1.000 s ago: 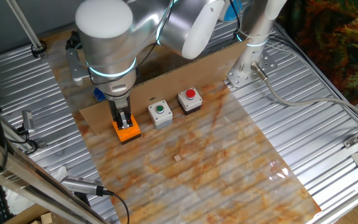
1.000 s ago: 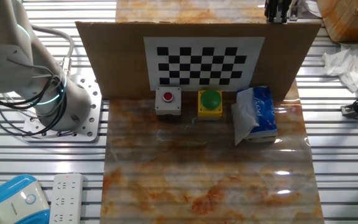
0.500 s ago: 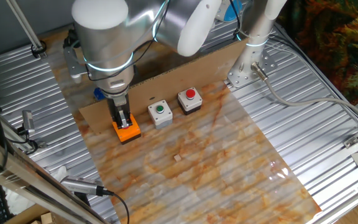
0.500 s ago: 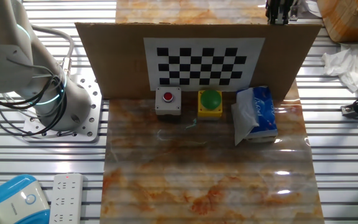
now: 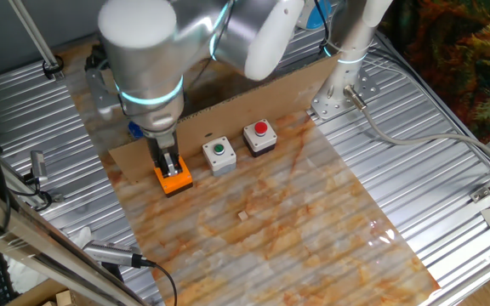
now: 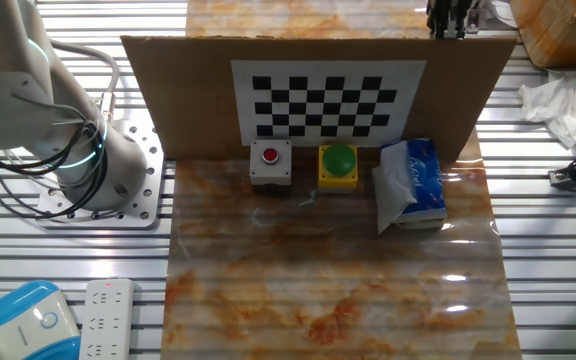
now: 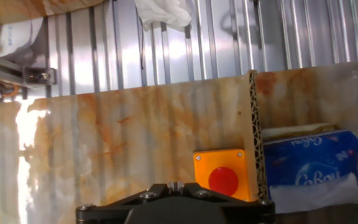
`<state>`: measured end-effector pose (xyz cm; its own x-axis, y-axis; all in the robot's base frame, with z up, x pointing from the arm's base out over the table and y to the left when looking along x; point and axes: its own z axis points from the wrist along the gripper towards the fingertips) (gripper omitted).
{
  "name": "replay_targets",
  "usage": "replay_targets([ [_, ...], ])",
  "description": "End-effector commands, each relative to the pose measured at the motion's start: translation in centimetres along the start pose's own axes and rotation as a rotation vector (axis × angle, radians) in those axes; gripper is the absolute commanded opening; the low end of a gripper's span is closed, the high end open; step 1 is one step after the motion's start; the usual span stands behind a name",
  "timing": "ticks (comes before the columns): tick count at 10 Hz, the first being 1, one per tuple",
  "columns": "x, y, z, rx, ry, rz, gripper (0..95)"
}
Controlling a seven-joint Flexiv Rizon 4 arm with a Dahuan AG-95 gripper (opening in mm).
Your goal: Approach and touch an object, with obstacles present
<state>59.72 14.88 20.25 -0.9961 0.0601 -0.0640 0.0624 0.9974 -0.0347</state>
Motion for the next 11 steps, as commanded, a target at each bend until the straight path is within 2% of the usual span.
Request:
replay_targets([
  [1, -0.03, -0.02, -0.03, 0.138, 0.023, 0.017, 0.0],
  [2, -0.03, -0.02, -0.03, 0.159, 0.024, 0.010, 0.0],
  [3, -0.03, -0.02, -0.03, 0.162, 0.025, 0.008, 0.0],
  [4, -0.03, -0.02, -0.03, 0.179, 0.028, 0.004, 0.0],
  [11, -0.03, -0.02, -0.03, 0.183, 0.023, -0.024, 0.0],
])
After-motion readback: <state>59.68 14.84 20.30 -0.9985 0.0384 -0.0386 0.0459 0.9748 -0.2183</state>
